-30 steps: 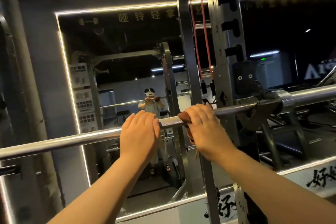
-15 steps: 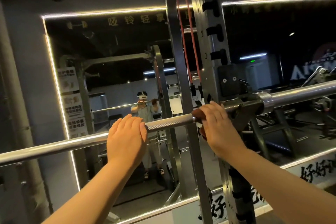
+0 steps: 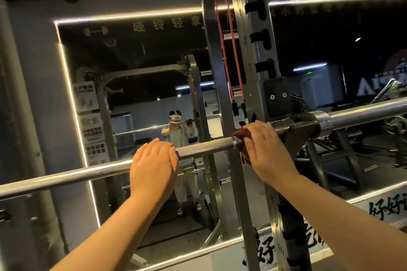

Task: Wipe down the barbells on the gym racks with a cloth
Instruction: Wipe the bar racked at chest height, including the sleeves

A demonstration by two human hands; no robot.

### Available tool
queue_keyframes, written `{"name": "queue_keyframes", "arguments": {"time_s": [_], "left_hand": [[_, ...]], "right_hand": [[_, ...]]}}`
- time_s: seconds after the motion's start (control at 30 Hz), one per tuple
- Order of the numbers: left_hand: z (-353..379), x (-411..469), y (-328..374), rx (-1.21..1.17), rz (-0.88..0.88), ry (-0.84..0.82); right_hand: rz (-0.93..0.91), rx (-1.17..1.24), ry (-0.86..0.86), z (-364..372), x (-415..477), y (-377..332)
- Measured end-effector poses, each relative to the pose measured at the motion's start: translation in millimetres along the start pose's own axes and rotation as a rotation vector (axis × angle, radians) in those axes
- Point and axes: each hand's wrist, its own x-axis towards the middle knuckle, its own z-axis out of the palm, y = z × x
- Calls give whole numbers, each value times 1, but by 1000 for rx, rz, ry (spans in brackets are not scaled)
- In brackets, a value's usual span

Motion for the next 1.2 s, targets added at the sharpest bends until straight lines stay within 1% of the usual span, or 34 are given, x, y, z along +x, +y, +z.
{"name": "queue_keyframes", "arguments": {"time_s": [0.1,0.17,0.27,0.33,0.4,0.5,0.57,0.63,0.7,0.8,0.87,0.93,1.0,1.1,1.17,1.2], "left_hand": [[1,1,1,0,-21,3],[2,1,2,-4,-45,-12],[1,0,2,-2,-52,-17],[-1,-1,3,-3,-44,-27],[-3,-2,5,4,-43,-29],[-3,-2,6,15,-57,-11],[-2,-2,7,26,-70,-10],[-2,-2,9,31,-83,-20],[-3,-3,10,30,-85,-24],[-4,-3,9,34,-78,-49],[-4,-3,9,41,-73,-31],[-5,-3,10,31,-74,-17],[-5,-2,11,29,-72,-9],[-5,-2,11,45,-93,-6],[-5,-2,12,68,-105,-4],[-7,-1,14,83,-115,-27]], "right_hand": [[151,39,84,-1,4,-6],[183,34,109,7,5,-26],[60,31,34,17,3,-46],[-23,12,-14,13,3,-38],[-67,-28,-39,7,2,-19],[32,-6,30,0,0,0],[83,12,66,4,1,-7],[55,25,48,10,2,-20],[-30,54,-4,11,0,-25],[-136,33,-76,2,-2,-9],[-105,20,-68,-3,0,8],[6,30,-3,-6,0,16],[56,28,62,-2,-1,9],[32,29,57,8,0,-14],[-52,27,13,10,1,-21],[-105,7,-8,10,1,-17]]}}
